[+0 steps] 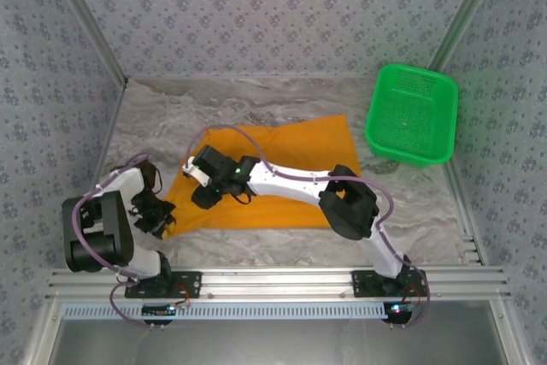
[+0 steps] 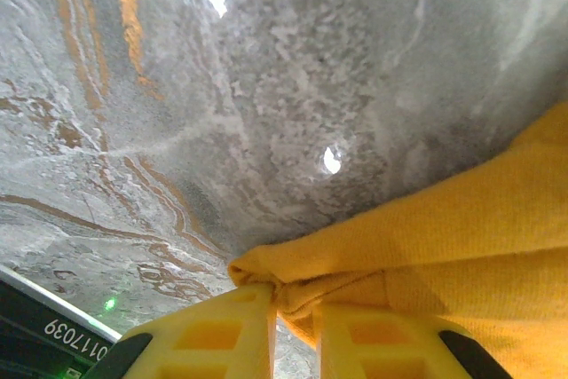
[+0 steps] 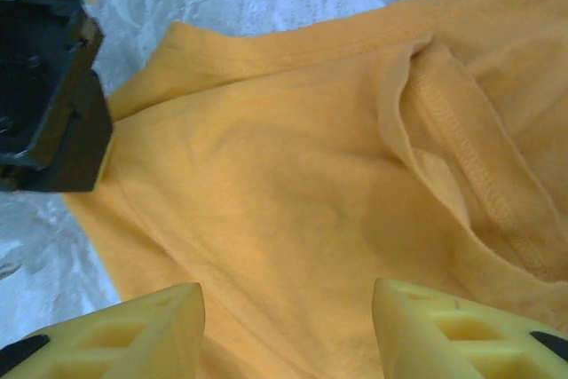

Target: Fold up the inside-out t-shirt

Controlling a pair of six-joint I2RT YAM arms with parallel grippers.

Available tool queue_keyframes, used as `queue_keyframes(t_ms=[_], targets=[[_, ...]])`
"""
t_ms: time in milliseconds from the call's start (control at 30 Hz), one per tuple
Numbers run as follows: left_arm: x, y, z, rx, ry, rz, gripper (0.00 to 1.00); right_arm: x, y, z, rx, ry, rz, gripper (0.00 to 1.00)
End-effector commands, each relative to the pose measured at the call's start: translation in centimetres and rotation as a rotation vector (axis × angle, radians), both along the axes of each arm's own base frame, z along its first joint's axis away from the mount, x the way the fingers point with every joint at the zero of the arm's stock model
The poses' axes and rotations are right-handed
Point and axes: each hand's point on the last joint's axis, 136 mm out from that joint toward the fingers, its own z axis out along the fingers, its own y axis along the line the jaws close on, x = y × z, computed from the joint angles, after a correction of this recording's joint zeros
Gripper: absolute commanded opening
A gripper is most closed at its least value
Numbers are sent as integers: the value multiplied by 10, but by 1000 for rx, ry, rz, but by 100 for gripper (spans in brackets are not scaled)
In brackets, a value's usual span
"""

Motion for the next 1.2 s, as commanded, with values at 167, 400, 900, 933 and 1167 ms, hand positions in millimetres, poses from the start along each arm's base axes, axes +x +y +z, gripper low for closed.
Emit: queue_keyframes(t_ms=[167, 400, 900, 933, 1167], targets=[[-4, 15, -5, 75, 9, -13, 19, 80, 5, -42, 15, 65, -260, 25], [-8, 8, -1, 35, -5, 17, 23, 139, -33, -68, -1, 156, -674, 13], [105, 28, 133, 160, -578, -216, 60, 16, -156, -13, -41, 253, -470, 46], [118, 24, 138, 149, -628, -247, 61, 4, -167, -22, -59, 263, -485, 46], [204, -37, 137, 17, -782, -463, 67, -46, -251, -73, -213, 287, -691, 42]])
